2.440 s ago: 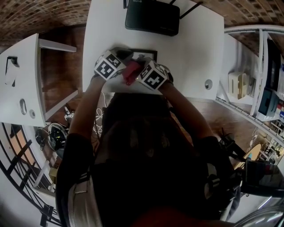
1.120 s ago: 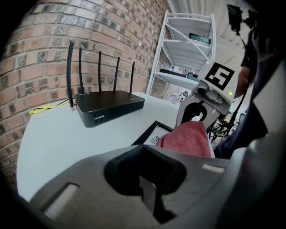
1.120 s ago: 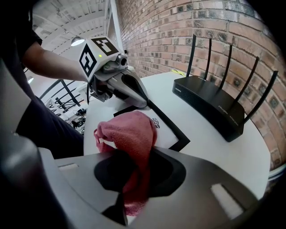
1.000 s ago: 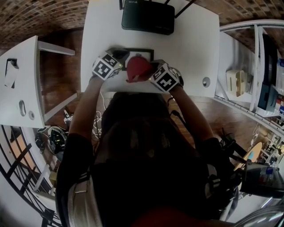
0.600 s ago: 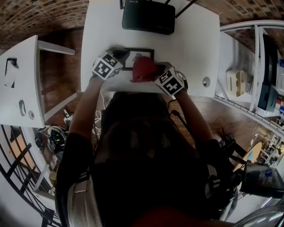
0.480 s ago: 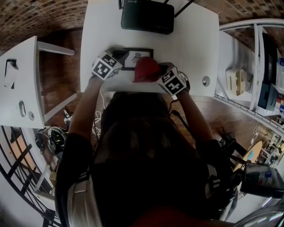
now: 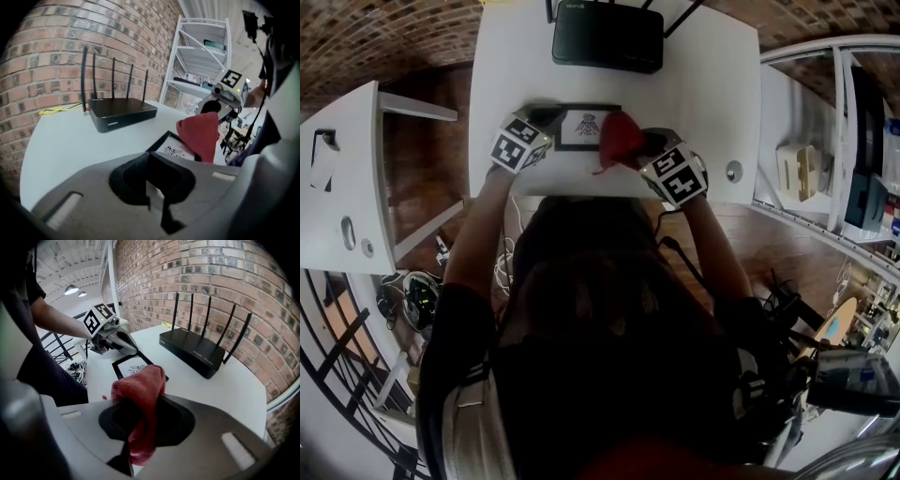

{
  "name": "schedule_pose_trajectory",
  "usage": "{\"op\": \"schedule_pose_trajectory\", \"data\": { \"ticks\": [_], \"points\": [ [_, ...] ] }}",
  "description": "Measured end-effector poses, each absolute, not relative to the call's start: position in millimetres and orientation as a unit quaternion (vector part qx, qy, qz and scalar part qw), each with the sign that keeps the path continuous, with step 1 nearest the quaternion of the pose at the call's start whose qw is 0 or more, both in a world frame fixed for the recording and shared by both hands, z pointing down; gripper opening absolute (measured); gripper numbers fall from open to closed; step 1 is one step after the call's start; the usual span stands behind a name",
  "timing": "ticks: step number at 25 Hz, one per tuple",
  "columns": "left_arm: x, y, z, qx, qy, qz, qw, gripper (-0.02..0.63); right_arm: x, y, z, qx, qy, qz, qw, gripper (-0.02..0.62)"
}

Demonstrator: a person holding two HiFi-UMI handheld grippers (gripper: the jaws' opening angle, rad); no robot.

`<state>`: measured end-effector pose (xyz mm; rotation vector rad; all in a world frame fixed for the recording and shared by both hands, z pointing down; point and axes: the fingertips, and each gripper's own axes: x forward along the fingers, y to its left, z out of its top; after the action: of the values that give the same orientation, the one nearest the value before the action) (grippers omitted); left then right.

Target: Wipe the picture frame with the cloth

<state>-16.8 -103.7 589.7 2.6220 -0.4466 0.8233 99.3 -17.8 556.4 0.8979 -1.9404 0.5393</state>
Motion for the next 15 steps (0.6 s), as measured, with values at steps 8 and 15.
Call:
{"op": "schedule_pose_trajectory", "data": {
  "ticks": [8, 15],
  "points": [
    [-40.5, -119.5, 561.0, 0.923, -0.198, 0.231, 0.237, 0.002, 40.0, -32.8, 538.3, 0.303, -0.831, 0.172, 0.433, 0.076],
    [-21.4, -108.5, 581.1, 0.922, -0.134, 0.301, 0.203, 0.002, -20.8, -45.8, 557.6, 0.242, -0.842, 0.139, 0.462, 0.075]
  ]
}}
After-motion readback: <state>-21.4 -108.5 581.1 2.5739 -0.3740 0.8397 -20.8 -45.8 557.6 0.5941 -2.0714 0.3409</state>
